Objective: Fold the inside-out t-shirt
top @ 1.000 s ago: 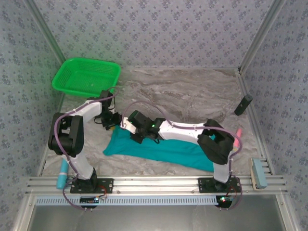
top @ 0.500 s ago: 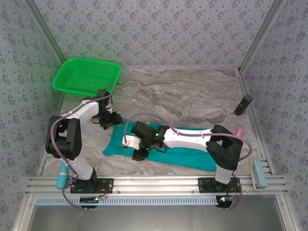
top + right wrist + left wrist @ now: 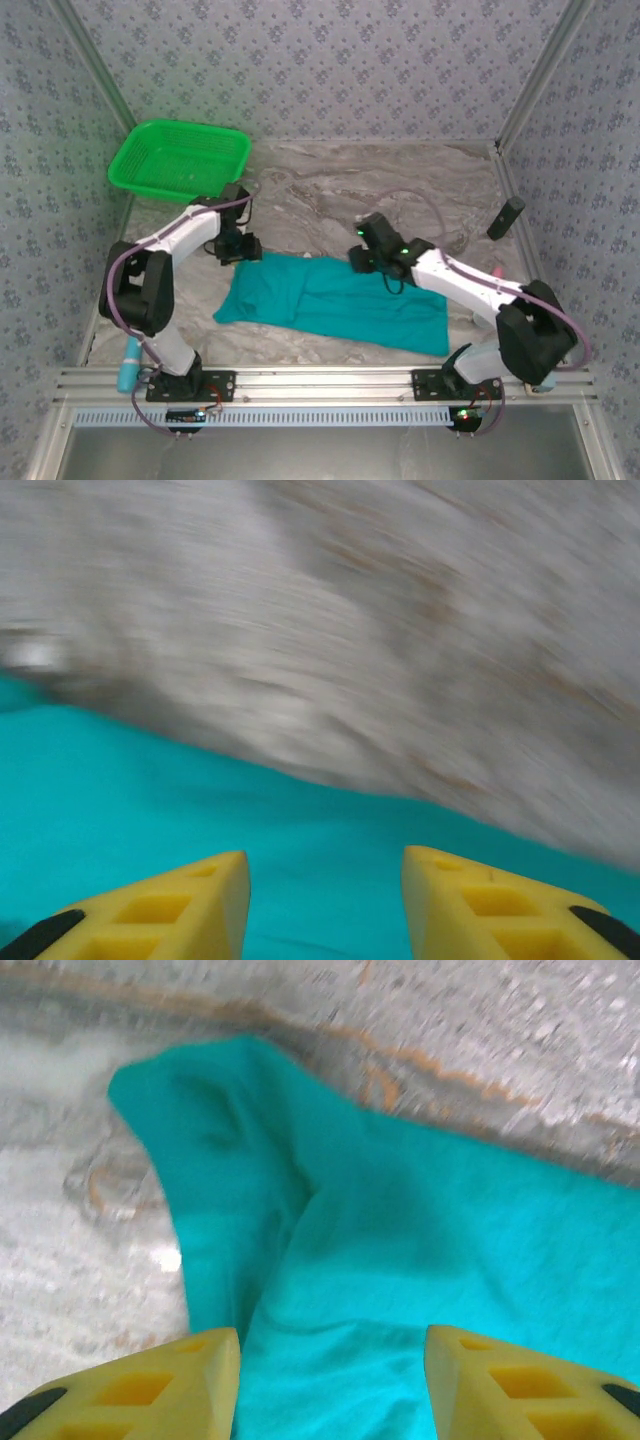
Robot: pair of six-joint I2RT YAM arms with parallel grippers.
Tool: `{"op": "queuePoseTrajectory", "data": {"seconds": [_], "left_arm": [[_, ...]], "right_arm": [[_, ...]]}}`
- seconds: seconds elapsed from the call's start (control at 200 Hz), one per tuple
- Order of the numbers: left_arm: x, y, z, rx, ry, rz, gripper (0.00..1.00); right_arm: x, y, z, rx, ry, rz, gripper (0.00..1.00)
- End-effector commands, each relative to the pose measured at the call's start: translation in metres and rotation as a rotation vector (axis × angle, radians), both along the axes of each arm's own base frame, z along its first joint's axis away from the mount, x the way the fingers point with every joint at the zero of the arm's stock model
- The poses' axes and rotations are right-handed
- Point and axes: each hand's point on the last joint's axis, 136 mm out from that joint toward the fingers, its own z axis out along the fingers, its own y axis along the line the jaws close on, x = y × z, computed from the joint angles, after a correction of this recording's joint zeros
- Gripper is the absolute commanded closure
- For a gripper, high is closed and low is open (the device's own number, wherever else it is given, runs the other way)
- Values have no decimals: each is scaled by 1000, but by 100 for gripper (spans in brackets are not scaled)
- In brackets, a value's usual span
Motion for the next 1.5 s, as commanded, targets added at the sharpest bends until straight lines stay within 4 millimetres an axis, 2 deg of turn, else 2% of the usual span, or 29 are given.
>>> {"op": "queuePoseTrajectory", "data": {"seconds": [0.0,0.105,0.215,0.255,0.305,0.505,0.615,0.705,0.88,0.969,1.064,1.104,1.134,1.184,1.244,1.379,1.439,1.494], "left_arm": [[8,6,-11,59,6,39,49],[6,16,-28,108,34,56,50],[-2,30,-49,143,71,93,51],[-4,35,-54,155,74,109,51],[-7,40,-58,166,75,123,52],[-29,65,-61,238,100,167,53],[-48,79,-61,240,108,221,53],[-58,79,-55,195,93,256,51],[-58,76,-22,118,31,258,48],[-60,78,-8,76,6,276,48],[-67,77,1,48,-3,266,49],[-68,72,4,23,-6,239,49],[-68,65,6,-8,-9,212,49],[-63,50,13,-58,-33,135,49],[-55,26,25,-90,-102,-10,49],[-29,-3,46,-18,-254,-181,49],[-18,-9,42,-10,-265,-191,49],[-8,-15,35,-14,-265,-206,50]], "right_arm": [[-24,-52,-23,21,116,-290,55],[-41,-72,-42,29,212,-354,58],[-64,-100,-72,3,310,-465,62],[-64,-112,-76,-49,303,-476,67],[-72,-125,-79,-129,316,-522,68],[-63,-127,-82,-50,341,-594,71],[-48,-132,-81,21,317,-647,71],[-28,-133,-83,76,306,-649,72],[6,-125,-83,109,320,-584,71],[25,-119,-75,133,299,-553,69],[52,-110,-59,136,234,-432,64],[59,-106,-51,135,235,-395,63],[62,-111,-44,110,229,-417,62],[57,-127,-35,65,197,-528,60],[41,-142,-28,61,184,-661,55],[4,-143,-24,87,189,-748,49],[-17,-146,-31,69,243,-822,45],[-27,-141,-40,89,289,-835,42]]}}
